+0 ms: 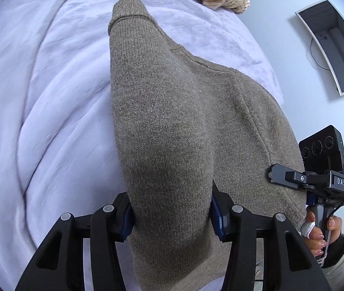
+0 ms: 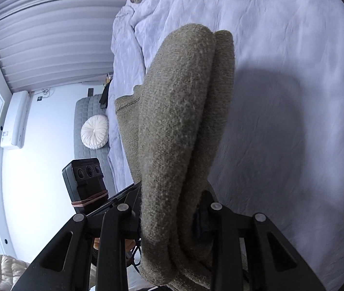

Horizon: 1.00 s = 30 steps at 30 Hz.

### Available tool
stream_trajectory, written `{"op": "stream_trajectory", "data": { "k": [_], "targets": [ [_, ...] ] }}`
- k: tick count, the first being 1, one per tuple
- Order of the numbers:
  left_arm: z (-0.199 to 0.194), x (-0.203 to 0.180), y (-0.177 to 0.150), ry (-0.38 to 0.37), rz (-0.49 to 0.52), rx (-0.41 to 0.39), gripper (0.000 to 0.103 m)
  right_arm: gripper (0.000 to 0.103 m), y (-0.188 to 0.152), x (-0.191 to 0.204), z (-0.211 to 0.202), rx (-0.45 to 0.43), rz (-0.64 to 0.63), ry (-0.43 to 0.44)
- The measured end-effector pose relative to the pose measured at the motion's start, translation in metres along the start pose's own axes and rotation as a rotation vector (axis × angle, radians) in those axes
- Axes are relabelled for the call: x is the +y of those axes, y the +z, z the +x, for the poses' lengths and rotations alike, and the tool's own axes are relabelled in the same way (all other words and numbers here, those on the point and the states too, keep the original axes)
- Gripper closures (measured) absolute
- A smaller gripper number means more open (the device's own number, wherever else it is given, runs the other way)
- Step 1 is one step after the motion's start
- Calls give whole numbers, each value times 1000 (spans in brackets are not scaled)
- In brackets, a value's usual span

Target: Fold small clothes

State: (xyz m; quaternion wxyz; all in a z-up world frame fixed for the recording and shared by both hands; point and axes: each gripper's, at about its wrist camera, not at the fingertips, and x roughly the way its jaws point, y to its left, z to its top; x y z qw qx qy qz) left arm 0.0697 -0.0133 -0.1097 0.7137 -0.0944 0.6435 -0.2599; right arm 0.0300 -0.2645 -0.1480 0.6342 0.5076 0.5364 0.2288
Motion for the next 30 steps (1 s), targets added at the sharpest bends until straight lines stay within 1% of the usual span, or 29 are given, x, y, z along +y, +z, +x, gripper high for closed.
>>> {"op": "stream_trajectory", "data": {
  "k": [3, 6, 8, 10, 12, 13, 14, 16, 17, 18, 19, 21, 22, 23, 24, 25, 27, 30],
  "targets": [
    [-3, 17, -19, 28, -28, 14, 51, 71, -14, -3, 21, 31, 19, 1],
    [5, 35, -36, 53, -56, 41, 51, 71, -19, -14, 41, 61, 41, -28],
    [12, 48, -43, 77, -89, 72, 51, 71, -17, -22, 52, 83, 55, -78],
    [8, 55, -50, 103, -103, 65, 51, 69, -15, -27, 56, 90, 55, -146],
    [0, 58, -52, 99, -108, 44, 51, 64, -12, -26, 53, 80, 51, -208],
    [-7, 60, -54, 104, -105, 27, 51, 62, -10, -25, 47, 64, 44, -249],
    [-14, 62, -54, 121, -98, 5, 51, 58, -9, -23, 43, 52, 37, -289],
    [-24, 62, -54, 160, -91, -31, 51, 57, -7, -19, 31, 27, 23, -397],
    [-32, 67, -54, 178, -93, -51, 51, 57, -16, -25, 13, 11, 19, -453],
    [-40, 74, -55, 191, -96, -63, 51, 57, -15, -22, 8, -5, 16, -488],
    [-43, 74, -53, 200, -98, -73, 51, 57, -16, -20, 0, -22, 11, -505],
    [-47, 70, -49, 198, -87, -88, 51, 57, -16, -11, -13, -51, -5, -502],
    [-50, 70, -49, 195, -75, -94, 51, 58, -19, -7, -17, -60, -17, -503],
    [-51, 64, -49, 193, -53, -97, 52, 66, -24, -5, -25, -70, -44, -504],
    [-49, 58, -48, 186, -31, -97, 56, 83, -27, 2, -25, -72, -75, -505],
    [-46, 49, -50, 173, -5, -89, 65, 89, -32, 9, -23, -65, -109, -506],
    [-39, 33, -53, 148, 40, -56, 65, 91, -41, 27, -10, -39, -180, -518],
    [-21, 23, -57, 165, 58, -14, 65, 91, -54, 37, 16, 21, -237, -558]
  ]
}}
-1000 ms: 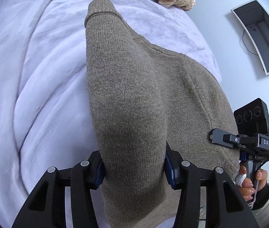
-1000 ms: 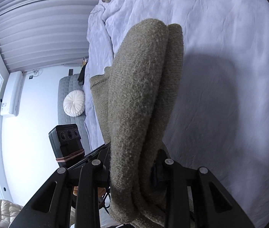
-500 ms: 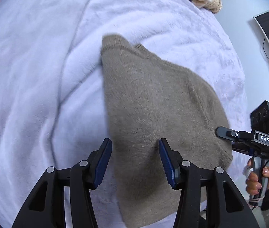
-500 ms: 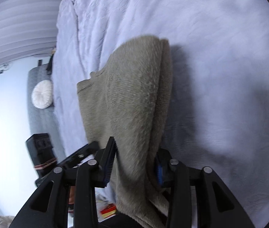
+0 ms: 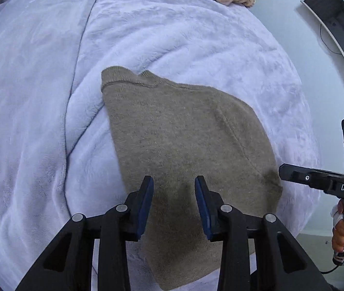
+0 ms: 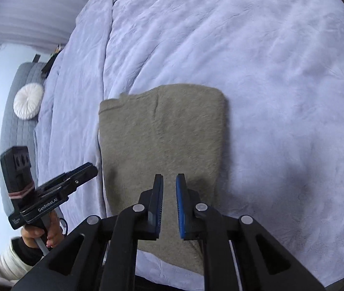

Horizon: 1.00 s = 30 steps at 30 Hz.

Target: Fold small clothes

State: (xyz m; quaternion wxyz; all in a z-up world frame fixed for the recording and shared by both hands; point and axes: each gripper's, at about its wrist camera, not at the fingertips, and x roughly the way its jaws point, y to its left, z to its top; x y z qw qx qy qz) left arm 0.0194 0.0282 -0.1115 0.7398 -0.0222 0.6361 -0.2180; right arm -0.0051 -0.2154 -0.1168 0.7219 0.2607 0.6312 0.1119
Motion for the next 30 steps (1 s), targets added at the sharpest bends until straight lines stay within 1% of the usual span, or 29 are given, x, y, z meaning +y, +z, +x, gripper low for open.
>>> {"op": "stream_trajectory", "data": {
  "k": [1, 4, 6, 9, 12, 15, 18, 19, 20, 22, 23, 25, 26, 27, 30],
  "targets": [
    [5, 1, -2, 7, -7, 12, 65, 91, -3, 3, 7, 16, -12, -24],
    [22, 9, -9, 28, -44, 58, 65, 92, -12, -1, 29, 51, -28, -144],
    [24, 14, -14, 15, -55, 61, 65, 96, -14, -13, 43, 71, -6, -186],
    [25, 11, -18, 21, -39, 61, 64, 97, -15, -22, 53, 80, 11, -194],
    [23, 7, -20, 42, -16, 63, 64, 97, -14, -17, 48, 77, -10, -213],
    [20, 11, -24, 42, -33, 71, 64, 97, -16, -12, 44, 80, -33, -248],
    [15, 12, -30, 44, -42, 76, 64, 96, -22, -13, 36, 73, -8, -243],
    [14, 11, -32, 47, -36, 78, 64, 95, -24, -14, 32, 68, 3, -233],
    [12, 11, -35, 50, -29, 80, 64, 91, -28, -15, 27, 63, 12, -221],
    [10, 10, -42, 51, -18, 87, 64, 91, -36, -18, 17, 57, 15, -200],
    [10, 10, -45, 50, -18, 91, 60, 90, -39, -16, 14, 58, 11, -190],
    [9, 11, -51, 51, -20, 102, 59, 80, -47, -15, 12, 75, 3, -179],
    [9, 12, -53, 49, -20, 109, 59, 70, -51, -13, 14, 83, 0, -182],
    [10, 12, -55, 49, -19, 115, 59, 68, -55, -13, 15, 89, -2, -185],
    [11, 11, -60, 54, -15, 130, 59, 68, -68, -17, 25, 117, 15, -219]
  ]
}}
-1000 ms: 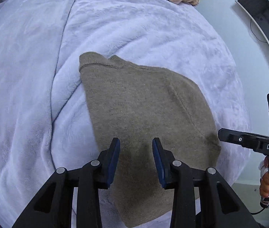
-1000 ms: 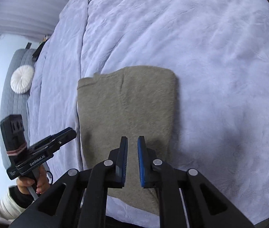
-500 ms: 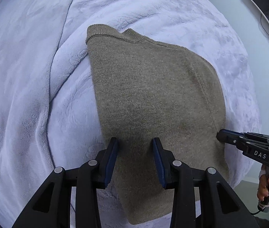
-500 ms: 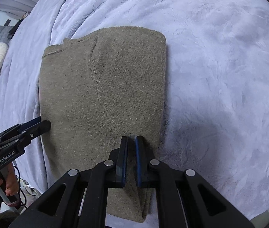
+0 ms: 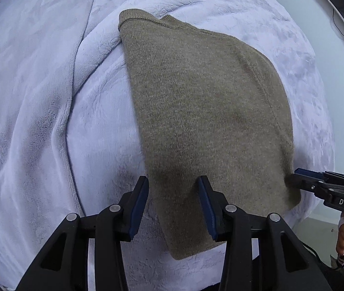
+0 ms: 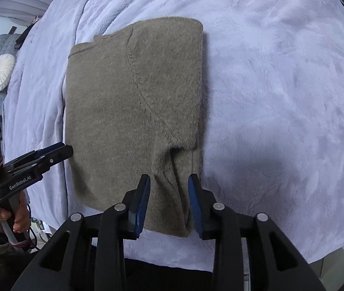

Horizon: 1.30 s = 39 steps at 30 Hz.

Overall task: Fold small clothes
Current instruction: 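Pull both open tools back from the folded sweater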

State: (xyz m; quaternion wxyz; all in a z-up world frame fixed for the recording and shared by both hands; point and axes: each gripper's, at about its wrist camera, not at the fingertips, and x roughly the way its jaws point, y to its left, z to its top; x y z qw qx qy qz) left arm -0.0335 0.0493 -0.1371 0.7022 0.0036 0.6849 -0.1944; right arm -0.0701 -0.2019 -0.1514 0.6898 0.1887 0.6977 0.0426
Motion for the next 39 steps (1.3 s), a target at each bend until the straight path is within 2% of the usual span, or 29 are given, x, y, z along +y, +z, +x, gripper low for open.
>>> {"op": "stream_trajectory", "data": {
  "k": [3, 6, 13, 17, 21, 28, 29, 30, 31, 33, 37, 39],
  "targets": [
    [-1, 0, -2, 1, 4, 3, 59, 69, -5, -7, 13, 26, 39, -53],
    [-4, 0, -1, 9, 5, -1, 59, 69, -12, -21, 15, 38, 90, -47],
    [-8, 0, -3, 19, -11, -8, 59, 68, -15, -29, -14, -19, 107, -86],
    [-13, 0, -3, 32, -11, -15, 59, 68, -4, -24, -26, -56, 108, -71],
    [-16, 0, 1, 41, -19, -17, 59, 61, 4, -11, -28, -69, 81, -67],
    [-22, -3, 7, 70, -43, -24, 59, 61, 17, 1, -31, -67, 47, -60],
    [-23, -2, 7, 76, -49, -25, 55, 61, 18, 3, -32, -67, 43, -61],
    [-24, -2, 8, 82, -53, -26, 45, 61, 18, 4, -33, -67, 41, -62],
    [-25, -2, 8, 97, -60, -32, 24, 60, 19, 5, -34, -67, 39, -65],
    [-31, -2, 8, 113, -66, -62, 21, 54, 21, 7, -34, -71, 38, -68],
    [-34, -3, 12, 122, -75, -61, 21, 51, 27, 10, -37, -84, 34, -78],
    [-34, -4, 13, 134, -77, -55, 21, 46, 30, 12, -39, -92, 30, -88]
  ]
}}
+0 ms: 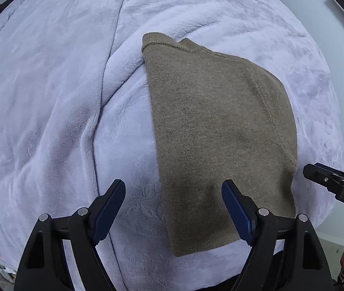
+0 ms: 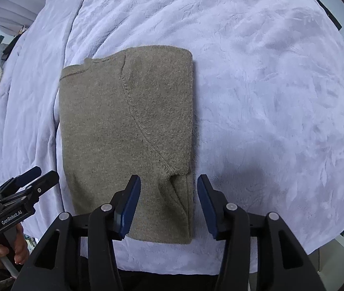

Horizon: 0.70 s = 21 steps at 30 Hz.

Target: Fold small clothes

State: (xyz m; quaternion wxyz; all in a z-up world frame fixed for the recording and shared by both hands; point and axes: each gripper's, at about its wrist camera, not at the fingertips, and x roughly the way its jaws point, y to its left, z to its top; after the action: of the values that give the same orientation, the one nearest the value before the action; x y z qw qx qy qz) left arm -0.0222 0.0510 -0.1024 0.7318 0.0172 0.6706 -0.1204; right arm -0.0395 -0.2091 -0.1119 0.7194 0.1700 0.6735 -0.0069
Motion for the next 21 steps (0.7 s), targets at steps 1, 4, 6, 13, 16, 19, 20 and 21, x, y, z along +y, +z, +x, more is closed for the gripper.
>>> {"op": "stream_trajectory", "data": {
  "k": [1, 4, 6, 13, 16, 19, 20, 21],
  "targets": [
    [0, 0, 1, 7, 0, 5, 21, 45, 2, 2, -1, -6, -4, -7],
    [2, -3, 1, 14, -6, 20, 20, 36, 4, 9, -6, -27, -28, -29],
    [2, -3, 2, 21, -8, 16, 20, 28, 5, 14, -8, -40, -42, -39],
    [-7, -4, 6, 65, -8, -20, 0, 21, 8, 21, -11, -61, -32, -75],
    [-9, -4, 7, 77, -12, -25, 0, 16, 9, 22, -10, -58, -37, -93],
    [-8, -6, 8, 123, -10, -23, 0, 0, 10, 24, -10, -70, -52, -118],
    [-8, -7, 8, 144, -8, -22, 0, 0, 11, 24, -11, -72, -54, -121],
    [-7, -6, 7, 154, -8, -22, 0, 0, 11, 24, -11, -72, -53, -119]
  ]
}}
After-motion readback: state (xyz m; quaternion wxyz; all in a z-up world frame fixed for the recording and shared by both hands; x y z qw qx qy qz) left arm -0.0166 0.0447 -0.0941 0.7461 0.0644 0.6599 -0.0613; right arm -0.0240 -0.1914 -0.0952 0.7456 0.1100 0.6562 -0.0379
